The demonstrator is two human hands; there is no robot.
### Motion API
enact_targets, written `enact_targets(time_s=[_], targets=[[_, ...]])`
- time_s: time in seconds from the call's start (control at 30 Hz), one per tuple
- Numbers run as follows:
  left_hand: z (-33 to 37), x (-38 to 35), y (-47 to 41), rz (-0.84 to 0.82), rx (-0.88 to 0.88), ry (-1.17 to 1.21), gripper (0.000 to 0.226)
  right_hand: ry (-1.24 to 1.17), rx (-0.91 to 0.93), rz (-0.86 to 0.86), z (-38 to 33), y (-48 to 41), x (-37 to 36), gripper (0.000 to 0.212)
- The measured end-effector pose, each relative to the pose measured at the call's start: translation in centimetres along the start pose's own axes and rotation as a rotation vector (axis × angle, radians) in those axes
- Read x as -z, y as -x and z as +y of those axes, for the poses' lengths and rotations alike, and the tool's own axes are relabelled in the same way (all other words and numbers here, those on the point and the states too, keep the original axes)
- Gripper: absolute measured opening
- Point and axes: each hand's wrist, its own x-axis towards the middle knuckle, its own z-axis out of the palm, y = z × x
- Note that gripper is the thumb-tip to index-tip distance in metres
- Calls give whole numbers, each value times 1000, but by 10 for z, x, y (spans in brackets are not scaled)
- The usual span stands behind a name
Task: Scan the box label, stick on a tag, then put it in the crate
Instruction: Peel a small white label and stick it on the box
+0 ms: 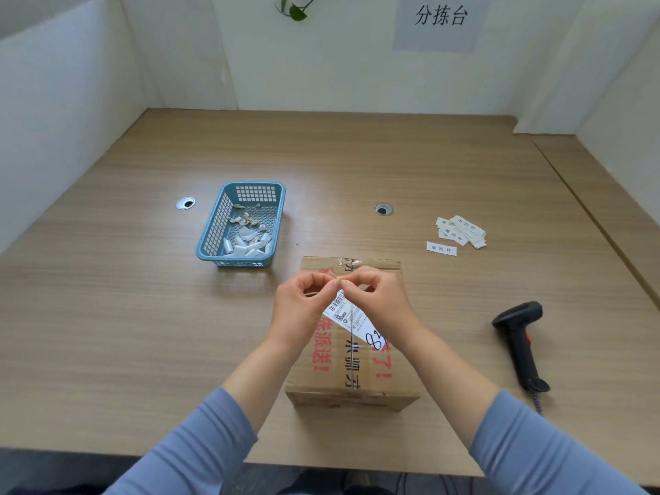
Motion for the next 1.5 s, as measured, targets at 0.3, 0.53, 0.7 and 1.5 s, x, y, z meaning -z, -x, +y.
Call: enact_targets(time_s=[0.3, 0.53, 0.7, 1.5], targets=[[0, -2, -1, -8, 3, -9, 8, 169, 48, 69, 4, -3, -2, 12], [0, -1, -3, -31, 28, -7, 5, 447, 217, 209, 5, -5, -1, 13], [-1, 8, -8, -14, 64, 12, 10, 238, -37, 249, 6, -17, 15, 17], [-30, 96, -117, 293, 447, 249, 20, 25, -253, 326, 10, -19, 27, 16]])
